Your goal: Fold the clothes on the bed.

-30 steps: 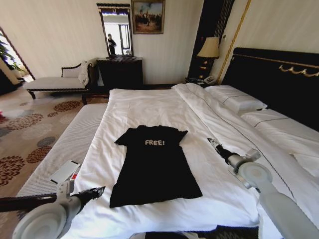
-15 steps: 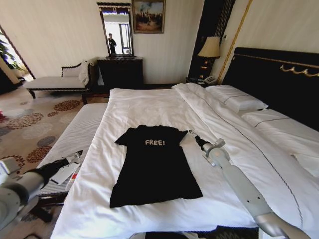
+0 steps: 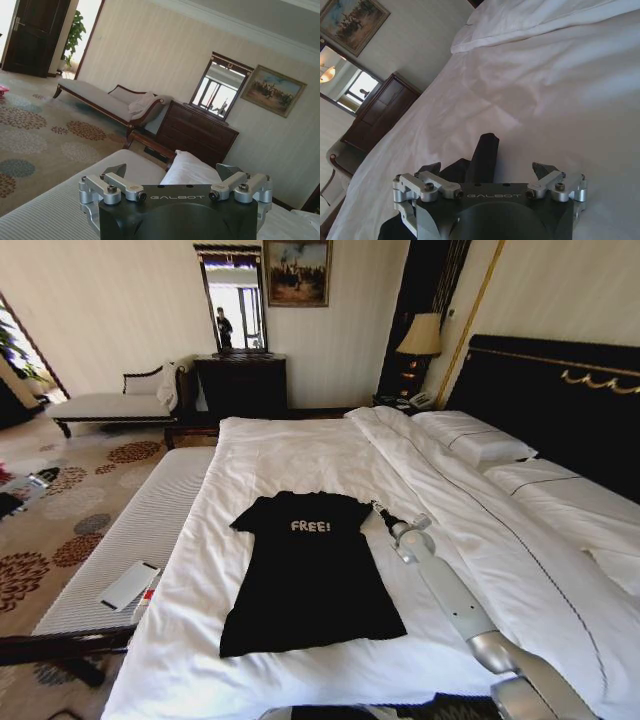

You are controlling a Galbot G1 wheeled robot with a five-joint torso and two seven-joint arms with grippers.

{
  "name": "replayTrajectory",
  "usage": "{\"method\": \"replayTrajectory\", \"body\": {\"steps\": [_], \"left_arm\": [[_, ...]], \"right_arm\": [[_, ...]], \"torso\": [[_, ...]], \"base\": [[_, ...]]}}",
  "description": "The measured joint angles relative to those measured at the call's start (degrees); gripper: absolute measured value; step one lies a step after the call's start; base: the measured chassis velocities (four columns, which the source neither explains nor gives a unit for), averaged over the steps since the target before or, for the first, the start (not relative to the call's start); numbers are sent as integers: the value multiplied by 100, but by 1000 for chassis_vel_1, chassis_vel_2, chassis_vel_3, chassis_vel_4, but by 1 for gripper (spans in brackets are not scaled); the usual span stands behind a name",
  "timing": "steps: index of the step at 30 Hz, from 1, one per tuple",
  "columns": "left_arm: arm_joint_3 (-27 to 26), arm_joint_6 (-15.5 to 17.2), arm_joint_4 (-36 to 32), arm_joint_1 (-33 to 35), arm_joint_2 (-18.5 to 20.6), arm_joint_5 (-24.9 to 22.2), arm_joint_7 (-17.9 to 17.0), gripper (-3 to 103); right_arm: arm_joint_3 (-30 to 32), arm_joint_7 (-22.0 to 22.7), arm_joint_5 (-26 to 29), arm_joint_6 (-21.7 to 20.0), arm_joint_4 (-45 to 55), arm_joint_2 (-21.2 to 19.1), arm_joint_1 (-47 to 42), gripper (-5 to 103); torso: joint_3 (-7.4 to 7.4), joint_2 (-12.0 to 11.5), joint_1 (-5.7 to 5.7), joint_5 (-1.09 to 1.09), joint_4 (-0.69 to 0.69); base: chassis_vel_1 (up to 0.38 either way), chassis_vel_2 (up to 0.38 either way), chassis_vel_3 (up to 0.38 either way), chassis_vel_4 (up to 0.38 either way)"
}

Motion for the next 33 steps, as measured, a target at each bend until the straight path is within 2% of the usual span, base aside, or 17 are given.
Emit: {"method": "replayTrajectory", "body": {"steps": [11,15,16,18,19,21,23,24,26,27,28,31,32,33], "left_arm": [[44,67,12,-31,25,4,-70,100],[55,91,-7,10,-32,14,-91,100],[59,95,-15,19,-45,20,-92,100],[85,112,-37,44,-104,43,-94,100],[108,116,-48,49,-139,51,-95,100],[122,118,-57,52,-159,55,-97,100],[162,121,-82,54,-212,71,-100,100],[162,121,-82,54,-212,71,-100,100],[200,123,-104,54,-250,106,-100,100],[211,123,-109,53,-260,121,-100,100],[239,125,-123,54,-284,146,-101,100],[280,126,-143,48,-314,168,-101,100],[309,127,-155,42,-336,185,-102,100],[309,127,-155,42,-336,185,-102,100]], "right_arm": [[-277,-113,-235,16,-581,395,234,102],[-357,-204,-319,42,-762,526,353,89],[-369,-214,-335,53,-781,541,373,89],[-415,-260,-414,95,-807,559,421,78],[-442,-276,-461,109,-804,548,433,73],[-461,-284,-504,119,-797,532,434,73],[-511,-308,-661,166,-756,473,430,61],[-511,-308,-661,166,-756,473,430,61],[-554,-326,-883,220,-735,402,412,51],[-568,-328,-947,232,-735,382,408,51],[-594,-339,-1072,256,-739,346,406,40],[-614,-350,-1152,272,-749,307,406,35],[-623,-352,-1171,272,-757,293,408,29],[-623,-352,-1171,272,-757,293,408,29]], "torso": [[0,0,0,1,1],[0,0,0,1,2],[0,0,0,1,2],[0,0,0,2,2],[0,0,0,2,2],[0,0,0,1,1],[0,0,0,2,1],[0,0,0,2,1],[-1,0,0,2,0],[-1,0,0,2,0],[0,0,0,2,-1],[0,0,0,2,0],[-1,0,0,2,0],[-1,0,0,2,0]], "base": [[0,0,0,0],[0,0,0,0],[0,0,0,0],[0,0,0,0],[0,0,0,0],[0,0,0,0],[0,0,0,0],[0,0,0,0],[0,0,0,0],[0,0,0,0],[0,0,0,0],[0,0,0,0],[0,0,0,0],[0,0,0,0]]}}
